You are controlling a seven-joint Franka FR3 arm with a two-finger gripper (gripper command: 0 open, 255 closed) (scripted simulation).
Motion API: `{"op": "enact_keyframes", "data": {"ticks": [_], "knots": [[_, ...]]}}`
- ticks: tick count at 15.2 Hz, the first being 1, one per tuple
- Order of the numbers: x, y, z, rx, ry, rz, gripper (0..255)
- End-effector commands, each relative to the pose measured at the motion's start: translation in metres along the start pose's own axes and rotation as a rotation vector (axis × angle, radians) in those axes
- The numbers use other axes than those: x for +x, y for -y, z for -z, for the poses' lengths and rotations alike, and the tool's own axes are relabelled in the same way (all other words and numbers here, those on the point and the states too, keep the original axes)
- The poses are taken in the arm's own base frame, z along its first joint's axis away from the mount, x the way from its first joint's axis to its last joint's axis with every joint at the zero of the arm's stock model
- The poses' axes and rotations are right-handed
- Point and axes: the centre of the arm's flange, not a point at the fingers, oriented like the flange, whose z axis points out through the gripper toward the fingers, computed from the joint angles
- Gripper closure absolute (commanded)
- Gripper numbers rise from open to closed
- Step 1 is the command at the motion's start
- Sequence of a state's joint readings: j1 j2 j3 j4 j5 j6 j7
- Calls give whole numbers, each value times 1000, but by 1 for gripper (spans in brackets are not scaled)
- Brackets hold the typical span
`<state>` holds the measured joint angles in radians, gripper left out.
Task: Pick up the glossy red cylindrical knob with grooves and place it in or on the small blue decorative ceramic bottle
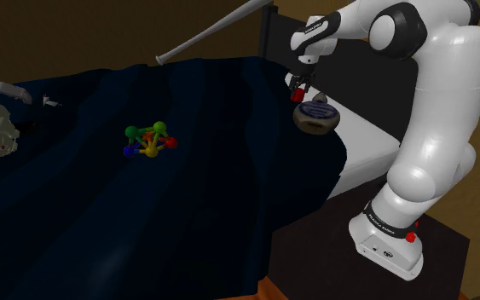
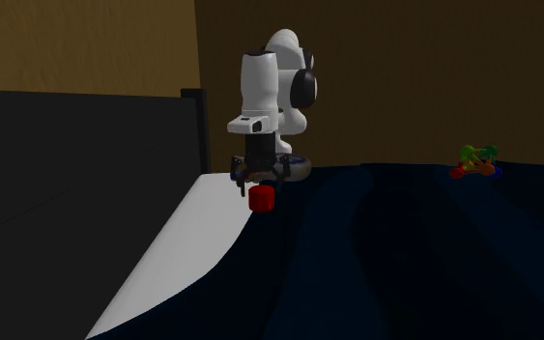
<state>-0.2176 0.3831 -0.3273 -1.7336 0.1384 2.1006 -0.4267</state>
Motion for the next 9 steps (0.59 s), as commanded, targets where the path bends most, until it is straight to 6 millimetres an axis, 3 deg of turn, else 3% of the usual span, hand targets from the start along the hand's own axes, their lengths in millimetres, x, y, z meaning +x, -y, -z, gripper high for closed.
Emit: {"op": "enact_keyframes", "data": {"ticks": [1,7,8,9], "knots": [[0,0,-2,0,0,0,0],[0,0,-2,0,0,0,0],[0,0,-2,0,0,0,255],[0,0,-2,0,0,0,255]]}}
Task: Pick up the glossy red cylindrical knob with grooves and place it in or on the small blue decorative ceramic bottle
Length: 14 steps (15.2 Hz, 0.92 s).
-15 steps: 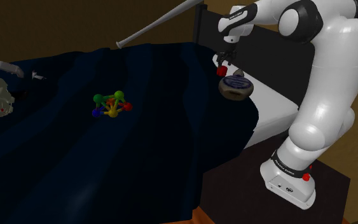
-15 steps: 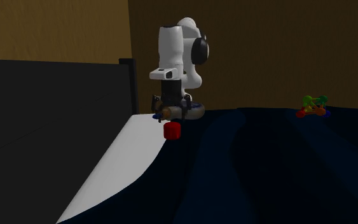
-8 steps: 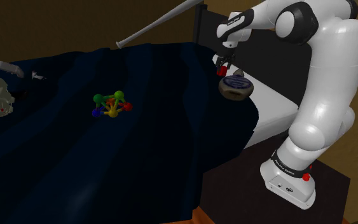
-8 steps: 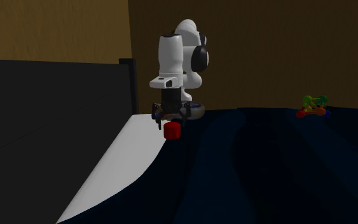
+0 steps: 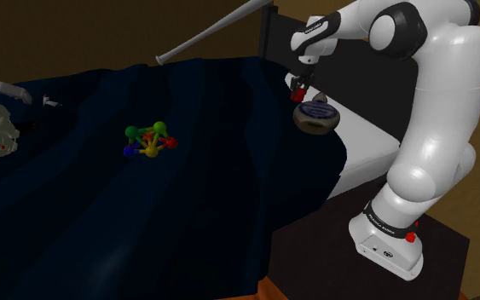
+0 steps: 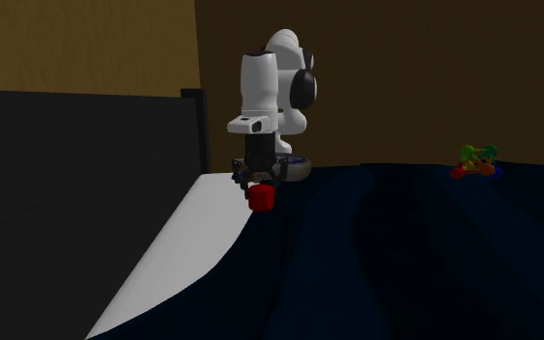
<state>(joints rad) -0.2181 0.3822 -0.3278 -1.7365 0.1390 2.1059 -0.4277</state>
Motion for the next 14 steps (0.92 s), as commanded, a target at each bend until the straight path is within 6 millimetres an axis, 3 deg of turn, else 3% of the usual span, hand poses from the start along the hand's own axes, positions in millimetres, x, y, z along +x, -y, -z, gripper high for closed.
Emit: {"op": "enact_keyframes", "data": {"ticks": [1,8,14], "knots": [[0,1,-2,1,3,1,255],[0,1,-2,1,3,1,255],[0,0,30,1,3,1,255]]}}
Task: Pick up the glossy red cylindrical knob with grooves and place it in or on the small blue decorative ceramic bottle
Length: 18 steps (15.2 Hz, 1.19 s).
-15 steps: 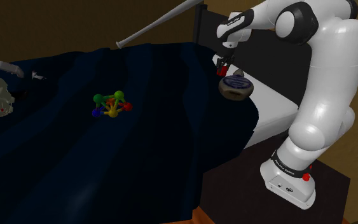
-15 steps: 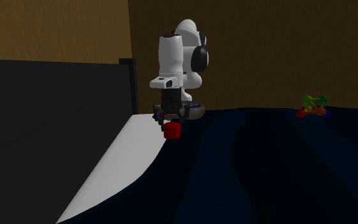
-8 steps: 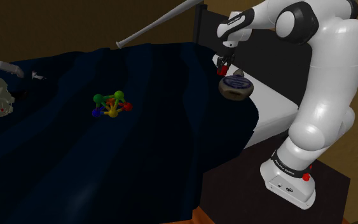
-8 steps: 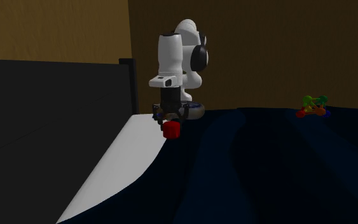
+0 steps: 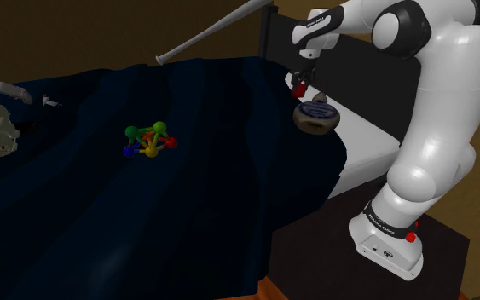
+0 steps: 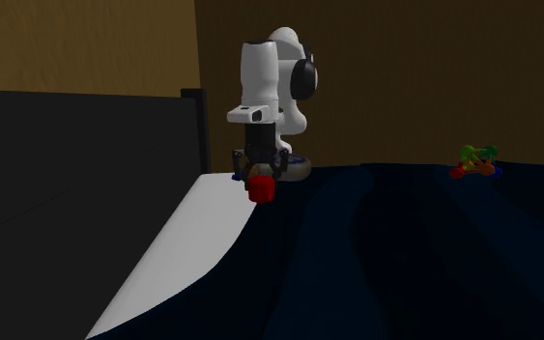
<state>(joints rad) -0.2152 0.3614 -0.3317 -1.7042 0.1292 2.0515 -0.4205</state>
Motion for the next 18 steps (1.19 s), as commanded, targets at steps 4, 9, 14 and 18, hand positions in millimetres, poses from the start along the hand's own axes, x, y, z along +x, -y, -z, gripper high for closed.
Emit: {"op": "enact_keyframes", "data": {"ticks": [4,9,14,18], "knots": [[0,0,28,0,0,0,255],[0,0,54,0,0,0,255],[0,0,81,0,0,0,255],[0,-1,102,0,0,0,255]]}}
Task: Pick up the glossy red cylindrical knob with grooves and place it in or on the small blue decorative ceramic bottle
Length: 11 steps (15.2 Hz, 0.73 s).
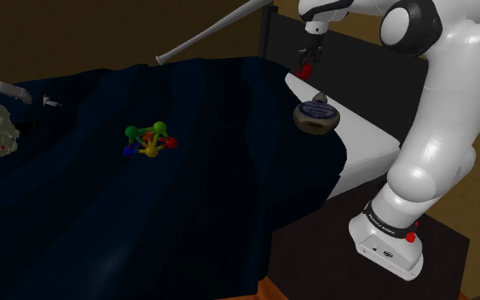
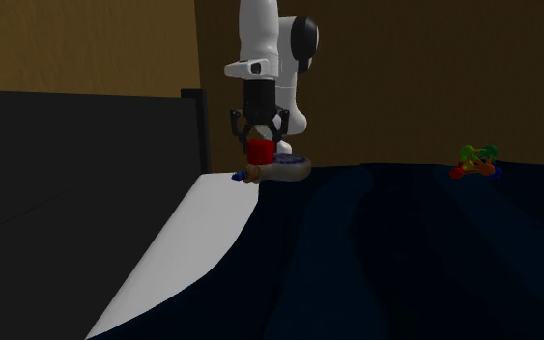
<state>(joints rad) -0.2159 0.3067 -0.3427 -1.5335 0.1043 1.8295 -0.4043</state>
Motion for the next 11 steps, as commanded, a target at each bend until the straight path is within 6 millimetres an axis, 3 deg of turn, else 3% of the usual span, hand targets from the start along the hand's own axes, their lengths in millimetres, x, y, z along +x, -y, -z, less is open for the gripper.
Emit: {"op": "enact_keyframes", "data": {"ticks": [1,11], "knots": [[0,0,11,0,0,0,255],[1,0,64,0,0,0,255]]}}
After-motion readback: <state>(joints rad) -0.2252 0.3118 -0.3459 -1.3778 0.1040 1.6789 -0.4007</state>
